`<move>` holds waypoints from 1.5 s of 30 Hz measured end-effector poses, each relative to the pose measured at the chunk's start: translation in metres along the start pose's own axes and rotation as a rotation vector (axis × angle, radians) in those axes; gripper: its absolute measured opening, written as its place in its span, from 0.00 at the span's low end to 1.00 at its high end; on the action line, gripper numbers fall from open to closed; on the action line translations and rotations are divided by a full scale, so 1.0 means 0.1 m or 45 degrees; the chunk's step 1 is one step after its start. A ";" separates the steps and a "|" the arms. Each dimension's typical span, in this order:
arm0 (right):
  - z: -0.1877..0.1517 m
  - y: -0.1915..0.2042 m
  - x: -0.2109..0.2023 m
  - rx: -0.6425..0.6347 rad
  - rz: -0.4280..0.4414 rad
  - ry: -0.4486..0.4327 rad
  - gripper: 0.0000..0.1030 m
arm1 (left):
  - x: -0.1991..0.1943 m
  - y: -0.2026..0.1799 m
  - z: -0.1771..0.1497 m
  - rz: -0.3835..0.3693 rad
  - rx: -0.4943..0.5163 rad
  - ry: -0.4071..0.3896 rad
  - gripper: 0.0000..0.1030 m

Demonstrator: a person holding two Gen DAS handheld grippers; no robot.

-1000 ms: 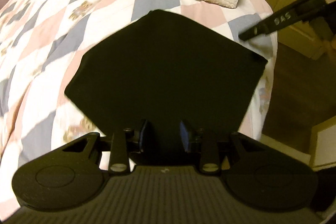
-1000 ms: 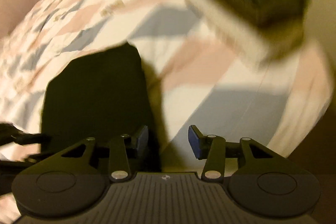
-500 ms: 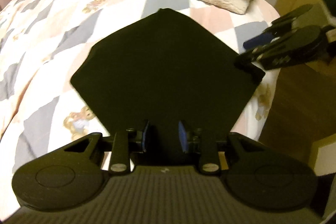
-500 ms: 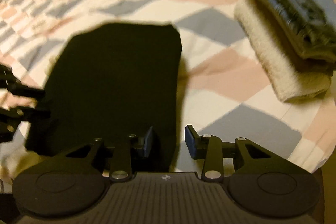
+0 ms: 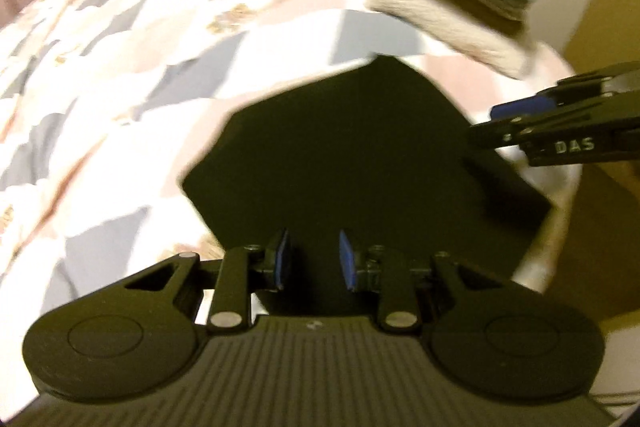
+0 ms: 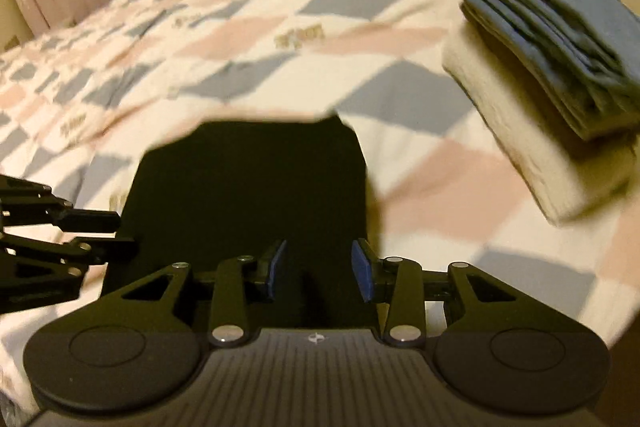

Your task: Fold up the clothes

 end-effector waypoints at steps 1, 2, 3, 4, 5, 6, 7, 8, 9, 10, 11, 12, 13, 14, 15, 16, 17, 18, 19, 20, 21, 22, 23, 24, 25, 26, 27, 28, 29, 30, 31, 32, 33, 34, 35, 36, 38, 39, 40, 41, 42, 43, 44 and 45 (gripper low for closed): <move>0.06 0.00 0.10 0.009 0.004 -0.005 0.37 | 0.07 0.06 0.04 0.021 -0.012 0.002 0.24; 0.11 0.00 0.20 0.017 0.007 -0.010 0.37 | 0.15 0.11 0.07 0.033 -0.022 0.016 0.23; 0.15 -0.01 0.27 0.028 0.006 -0.011 0.37 | 0.24 0.14 0.08 0.030 -0.029 0.054 0.23; 0.13 -0.01 0.28 0.045 -0.005 -0.004 0.37 | 0.33 0.16 0.09 0.027 -0.036 0.093 0.24; 0.11 -0.01 0.28 0.062 -0.017 0.002 0.36 | 0.38 0.17 0.10 0.028 -0.041 0.115 0.23; 0.10 -0.01 0.28 0.079 -0.028 0.009 0.36 | 0.33 0.16 0.10 0.038 -0.043 0.104 0.23; 0.08 -0.01 0.28 0.097 -0.040 0.016 0.36 | 0.27 0.15 0.11 0.048 -0.044 0.093 0.23; 0.05 0.00 0.24 0.106 -0.051 0.016 0.37 | 0.20 0.13 0.11 0.050 -0.048 0.078 0.27; -0.02 0.04 0.11 0.099 -0.060 0.000 0.38 | 0.11 0.10 0.09 0.036 -0.058 0.061 0.29; -0.08 0.08 -0.02 0.091 -0.070 -0.016 0.39 | 0.04 0.07 0.03 0.023 -0.070 0.056 0.32; -0.16 0.12 -0.11 0.090 -0.083 -0.018 0.40 | 0.00 0.04 -0.04 0.011 -0.084 0.066 0.33; -0.26 0.14 -0.11 0.102 -0.104 0.011 0.40 | 0.00 0.01 -0.12 -0.005 -0.096 0.084 0.33; -0.36 0.16 -0.12 0.114 -0.125 0.039 0.40 | 0.01 -0.03 -0.21 -0.013 -0.103 0.103 0.33; -0.46 0.17 -0.10 0.121 -0.145 0.074 0.40 | 0.05 -0.08 -0.30 -0.007 -0.098 0.125 0.34; -0.55 0.18 -0.03 0.112 -0.164 0.111 0.40 | 0.09 -0.12 -0.36 0.003 -0.086 0.138 0.34; -0.58 0.20 0.04 0.090 -0.183 0.129 0.41 | 0.11 -0.15 -0.39 0.020 -0.056 0.133 0.35; -0.58 0.21 0.07 0.076 -0.200 0.138 0.42 | 0.13 -0.18 -0.41 0.037 -0.026 0.129 0.35; -0.53 0.25 0.02 0.078 -0.210 0.127 0.42 | 0.11 -0.19 -0.41 0.048 -0.011 0.123 0.35; -0.47 0.28 -0.03 0.080 -0.220 0.115 0.42 | 0.01 -0.16 -0.37 0.047 -0.030 0.111 0.34; -0.42 0.31 -0.12 0.091 -0.221 0.089 0.43 | -0.10 -0.13 -0.32 0.045 -0.048 0.099 0.34; -0.38 0.35 -0.30 0.121 -0.203 0.029 0.47 | -0.22 -0.09 -0.29 0.046 -0.063 0.085 0.34; -0.34 0.39 -0.47 0.154 -0.185 -0.025 0.60 | -0.39 -0.06 -0.26 0.052 -0.071 0.068 0.36; -0.33 0.43 -0.65 0.192 -0.168 -0.071 0.75 | -0.56 -0.02 -0.23 0.057 -0.078 0.050 0.42; -0.32 0.48 -0.84 0.230 -0.153 -0.120 0.81 | -0.72 0.02 -0.22 0.064 -0.089 0.036 0.45; -0.33 0.51 -1.01 0.264 -0.142 -0.157 0.88 | -0.88 0.05 -0.22 0.074 -0.107 0.029 0.54; -0.35 0.54 -1.11 0.290 -0.136 -0.165 0.97 | -1.04 0.08 -0.22 0.084 -0.126 0.021 0.66; -0.37 0.57 -1.22 0.316 -0.131 -0.173 0.99 | -1.19 0.11 -0.22 0.092 -0.147 0.015 0.70; -0.39 0.60 -1.30 0.339 -0.129 -0.169 0.99 | -1.32 0.13 -0.24 0.094 -0.172 0.011 0.72; -0.41 0.61 -1.34 0.356 -0.136 -0.140 0.99 | -1.43 0.14 -0.27 0.097 -0.196 0.008 0.75; -0.43 0.63 -1.37 0.374 -0.142 -0.110 0.99 | -1.53 0.16 -0.29 0.104 -0.216 0.004 0.78; -0.44 0.65 -1.40 0.381 -0.143 -0.081 0.99 | -1.60 0.16 -0.30 0.123 -0.227 -0.004 0.83; -0.43 0.68 -1.44 0.365 -0.131 -0.065 0.99 | -1.67 0.15 -0.31 0.147 -0.237 -0.010 0.87; -0.42 0.70 -1.50 0.341 -0.121 -0.071 0.99 | -1.72 0.14 -0.31 0.185 -0.246 -0.008 0.87; -0.39 0.72 -1.57 0.318 -0.121 -0.085 0.99 | -1.76 0.13 -0.30 0.226 -0.259 -0.002 0.88; -0.36 0.73 -1.64 0.296 -0.119 -0.097 0.99 | -1.80 0.13 -0.30 0.267 -0.272 0.003 0.89; -0.34 0.72 -1.70 0.276 -0.115 -0.102 1.00 | -1.85 0.11 -0.29 0.302 -0.289 0.003 0.90; -0.29 0.69 -1.83 0.236 -0.107 -0.114 1.00 | -1.96 0.03 -0.24 0.346 -0.337 -0.022 0.96; -0.27 0.68 -1.89 0.217 -0.103 -0.119 1.00 | -2.02 -0.01 -0.22 0.368 -0.361 -0.035 0.97; -0.24 0.66 -1.94 0.196 -0.097 -0.118 1.00 | -2.07 -0.05 -0.19 0.391 -0.385 -0.048 0.99; -0.23 0.62 -1.97 0.173 -0.084 -0.106 1.00 | -2.13 -0.10 -0.17 0.408 -0.407 -0.060 0.99; -0.22 0.57 -2.00 0.151 -0.068 -0.097 1.00 | -2.16 -0.17 -0.15 0.415 -0.423 -0.070 0.99; -0.21 0.52 -2.03 0.129 -0.050 -0.091 1.00 | -2.20 -0.24 -0.12 0.422 -0.439 -0.080 0.99; -0.21 0.46 -2.06 0.106 -0.027 -0.095 1.00 | -2.24 -0.31 -0.09 0.429 -0.456 -0.090 0.99; -0.21 0.41 -2.10 0.081 -0.003 -0.102 1.00 | -2.28 -0.38 -0.07 0.436 -0.472 -0.101 0.99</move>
Point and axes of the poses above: each gripper's, at about its wrist camera, not at the fingertips, and x roughly the way its jaws point, y to its left, z to its top, the point moved 4 cm from there along x, roughly the way its jaws point
